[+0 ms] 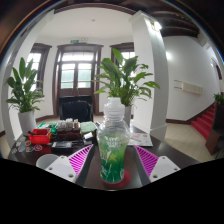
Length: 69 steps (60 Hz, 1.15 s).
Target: Pour water
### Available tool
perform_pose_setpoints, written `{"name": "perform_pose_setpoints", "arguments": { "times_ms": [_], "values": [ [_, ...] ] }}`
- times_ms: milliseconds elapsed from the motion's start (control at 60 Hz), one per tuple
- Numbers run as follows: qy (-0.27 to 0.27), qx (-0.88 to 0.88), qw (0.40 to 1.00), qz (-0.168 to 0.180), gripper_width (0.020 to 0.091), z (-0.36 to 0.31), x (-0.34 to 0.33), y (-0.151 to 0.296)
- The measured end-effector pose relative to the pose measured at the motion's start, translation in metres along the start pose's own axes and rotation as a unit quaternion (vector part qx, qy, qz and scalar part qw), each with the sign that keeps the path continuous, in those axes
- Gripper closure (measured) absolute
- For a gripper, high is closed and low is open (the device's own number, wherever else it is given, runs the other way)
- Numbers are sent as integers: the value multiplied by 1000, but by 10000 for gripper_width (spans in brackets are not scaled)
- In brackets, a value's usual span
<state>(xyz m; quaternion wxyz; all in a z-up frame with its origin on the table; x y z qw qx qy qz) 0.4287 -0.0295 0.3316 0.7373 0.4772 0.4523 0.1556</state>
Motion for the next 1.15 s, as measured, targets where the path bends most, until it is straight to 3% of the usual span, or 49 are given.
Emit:
{"name": "perform_pose_setpoints", "arguments": {
  "times_ms": [200,350,533,617,767,1150],
  "values": [
    [53,20,998,-14,326,-39,-90,-12],
    [107,6,994,-4,323,-85,-169,5],
    [144,-47,988,-22,322,-142,-244,9],
    [162,-54,985,-11,325,-170,-266,13],
    [206,-64,976,10,325,-220,-296,16],
    [216,-89,972,33,333,-271,-291,27]
  ]
}}
Point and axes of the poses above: the point between the fingertips, and its own axes, seen from behind it with the camera up: z to the right, y up, x forward, the way the camera looks, the point moved 4 cm from there along -x, backward, against the way the camera looks, and after that the axes turned 15 degrees about -z, right-handed, at the moved point
